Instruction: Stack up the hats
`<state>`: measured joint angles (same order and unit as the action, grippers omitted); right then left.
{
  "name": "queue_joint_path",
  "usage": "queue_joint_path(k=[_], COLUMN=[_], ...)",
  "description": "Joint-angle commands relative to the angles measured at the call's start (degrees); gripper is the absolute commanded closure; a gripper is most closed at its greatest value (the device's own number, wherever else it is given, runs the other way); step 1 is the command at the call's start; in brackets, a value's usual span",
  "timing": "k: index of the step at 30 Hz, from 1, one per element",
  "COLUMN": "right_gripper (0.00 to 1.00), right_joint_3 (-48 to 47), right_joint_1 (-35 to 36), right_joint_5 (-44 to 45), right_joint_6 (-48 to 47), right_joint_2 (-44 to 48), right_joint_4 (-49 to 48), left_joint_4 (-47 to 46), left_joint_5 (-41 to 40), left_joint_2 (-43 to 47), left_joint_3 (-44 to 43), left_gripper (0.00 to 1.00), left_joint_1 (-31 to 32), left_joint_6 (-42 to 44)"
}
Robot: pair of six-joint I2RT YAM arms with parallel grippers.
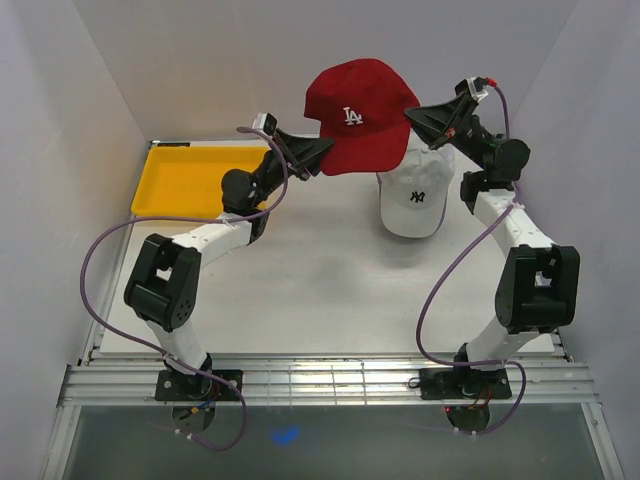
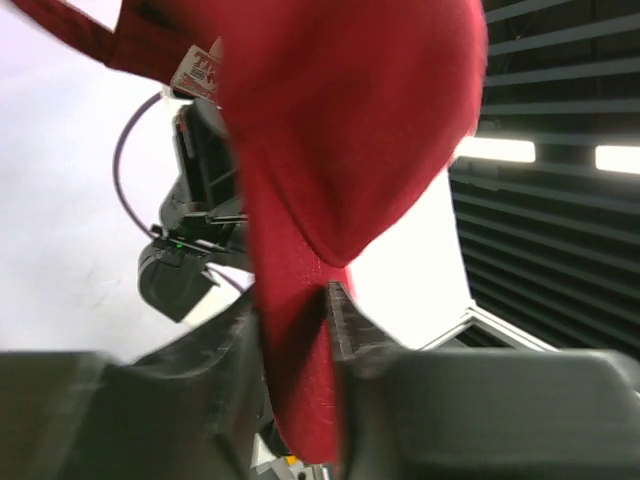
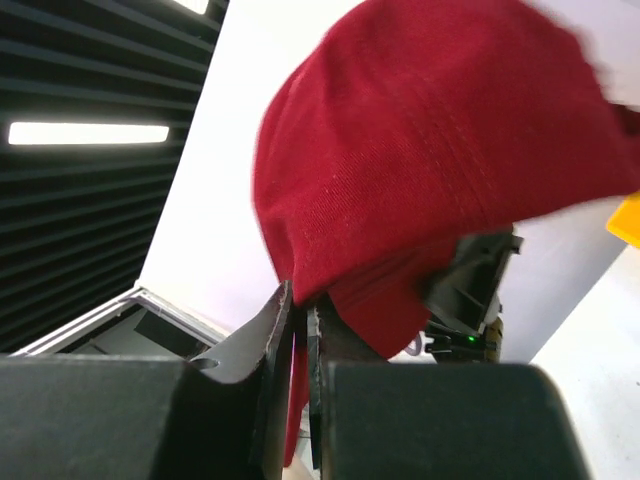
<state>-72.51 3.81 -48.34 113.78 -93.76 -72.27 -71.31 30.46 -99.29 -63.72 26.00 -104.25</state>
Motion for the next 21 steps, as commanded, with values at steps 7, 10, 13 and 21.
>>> queue_joint_path(k=[7,10,13,21], right_gripper=[0.79,0.59,0.43,0.34], right_joint_3=[-1.4,-1.76,-1.85,-0.09], right_joint_1=[-5.31,-5.66,-5.75,-6.19], right_joint_5=[-7.29,-7.47,-7.74,-8.97], right_joint_6=[-9.97,-10.68,-12.96,-19.11], right_joint_2=[5.51,6.04,7.09,10.96], right_joint_4=[10.12,12.41,16.0,25.76], left_joint_4=[-0.76,-0.85,-2.16,-3.23], left_joint_5=[1.1,0.4,-0.74,-4.88], left_joint_2=[-5.82,-9.6,-13.21,-20.24], left_joint_3=[-11.49,-15.18,-17.74,-25.65], left_gripper=[1.0,1.0,1.0,1.0], left_joint_1=[2.39,3.18,3.88,5.29], left_joint_6=[-0.87,-2.1,-3.42,-4.65])
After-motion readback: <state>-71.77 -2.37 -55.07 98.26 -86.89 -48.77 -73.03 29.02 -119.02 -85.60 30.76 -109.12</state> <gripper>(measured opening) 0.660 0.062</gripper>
